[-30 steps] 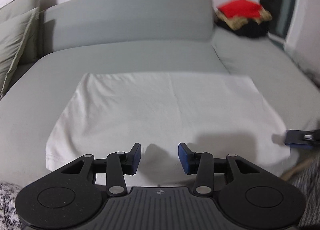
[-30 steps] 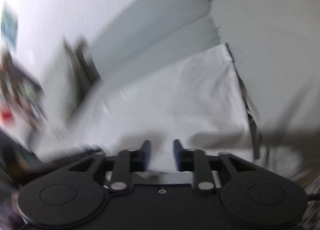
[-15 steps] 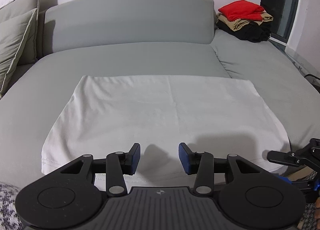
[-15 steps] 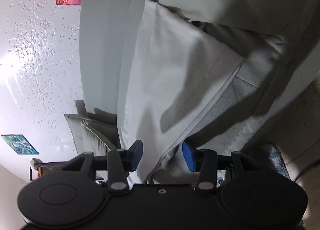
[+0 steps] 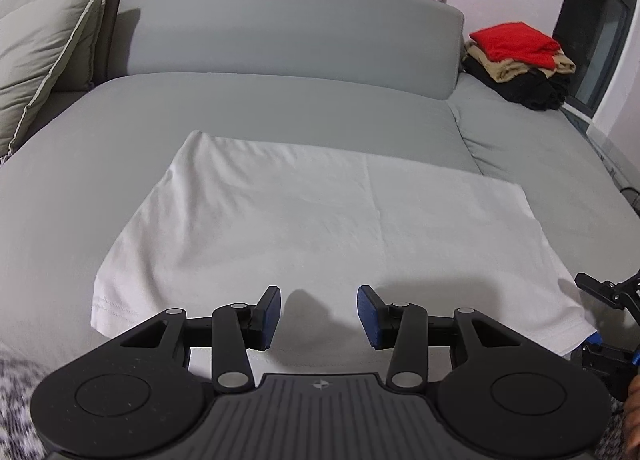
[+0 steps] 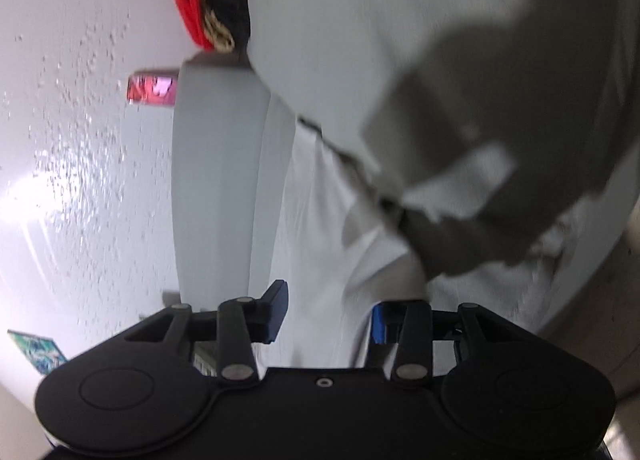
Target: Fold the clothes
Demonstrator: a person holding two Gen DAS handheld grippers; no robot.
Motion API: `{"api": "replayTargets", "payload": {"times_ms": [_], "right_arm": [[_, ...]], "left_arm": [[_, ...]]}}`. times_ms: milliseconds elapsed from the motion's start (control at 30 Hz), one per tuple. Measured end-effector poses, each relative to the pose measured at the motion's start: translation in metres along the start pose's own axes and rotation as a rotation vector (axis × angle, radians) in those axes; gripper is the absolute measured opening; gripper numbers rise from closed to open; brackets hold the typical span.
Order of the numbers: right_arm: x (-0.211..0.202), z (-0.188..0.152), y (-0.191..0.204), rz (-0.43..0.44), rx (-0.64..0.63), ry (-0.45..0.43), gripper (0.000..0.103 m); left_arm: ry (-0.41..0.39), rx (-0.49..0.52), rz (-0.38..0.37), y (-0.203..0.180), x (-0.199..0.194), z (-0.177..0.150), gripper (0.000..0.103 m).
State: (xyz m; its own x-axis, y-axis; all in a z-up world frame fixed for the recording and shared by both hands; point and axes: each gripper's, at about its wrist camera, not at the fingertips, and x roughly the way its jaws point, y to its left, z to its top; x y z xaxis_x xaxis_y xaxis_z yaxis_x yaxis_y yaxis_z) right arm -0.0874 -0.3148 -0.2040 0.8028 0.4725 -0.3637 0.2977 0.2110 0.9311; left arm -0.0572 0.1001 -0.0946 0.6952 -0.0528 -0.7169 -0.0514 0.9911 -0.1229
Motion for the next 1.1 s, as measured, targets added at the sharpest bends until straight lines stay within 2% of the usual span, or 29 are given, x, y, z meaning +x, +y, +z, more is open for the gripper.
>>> {"api": "replayTargets", "payload": {"times_ms": [133,167,200,267,333,400,533,667,800,867,1033,1067,1100], "right_arm": [[0.017,0.011,-0.001,-0.006,-0.024,-0.049,0.039],[0.020,0.012,-0.003,-0.009,-0.029,-0.058,0.037],[0.022,0.014,-0.004,-0.013,-0.031,-0.065,0.029],[0.016,0.010,-0.003,-0.021,0.003,-0.054,0.026],[0.008,0.004,-0.001,-0.029,0.044,-0.037,0.027],[-0.001,-0.008,0.004,-0.036,0.010,0.000,0.038],[0.002,-0.030,0.007,-0.055,-0.001,0.011,0.040],[0.009,-0.035,0.014,-0.067,-0.049,-0.004,0.043],[0.017,-0.023,0.012,-0.050,-0.043,0.001,0.039],[0.023,-0.011,0.014,-0.035,-0.071,-0.029,0.031],[0.039,0.002,0.019,-0.051,-0.127,-0.115,0.029],[0.040,0.004,0.018,-0.054,-0.114,-0.127,0.025],[0.040,0.005,0.016,-0.062,-0.087,-0.133,0.015]], "left_arm": [[-0.025,-0.005,0.061,0.024,0.003,0.023,0.042],[-0.026,-0.001,0.090,0.032,0.005,0.029,0.041],[-0.013,0.005,0.113,0.038,0.009,0.032,0.041],[0.026,0.019,0.150,0.051,0.017,0.037,0.039],[0.047,0.035,0.150,0.056,0.020,0.032,0.039],[0.063,0.051,0.142,0.059,0.021,0.026,0.040],[0.069,0.059,0.128,0.060,0.021,0.019,0.041],[0.053,0.042,0.102,0.057,0.020,0.021,0.042],[0.052,0.023,0.111,0.057,0.023,0.023,0.042],[0.050,-0.002,0.118,0.060,0.022,0.023,0.041],[0.051,-0.037,0.153,0.069,0.024,0.023,0.041],[0.065,-0.032,0.170,0.070,0.026,0.022,0.038],[0.089,-0.021,0.189,0.070,0.030,0.021,0.037]]}}
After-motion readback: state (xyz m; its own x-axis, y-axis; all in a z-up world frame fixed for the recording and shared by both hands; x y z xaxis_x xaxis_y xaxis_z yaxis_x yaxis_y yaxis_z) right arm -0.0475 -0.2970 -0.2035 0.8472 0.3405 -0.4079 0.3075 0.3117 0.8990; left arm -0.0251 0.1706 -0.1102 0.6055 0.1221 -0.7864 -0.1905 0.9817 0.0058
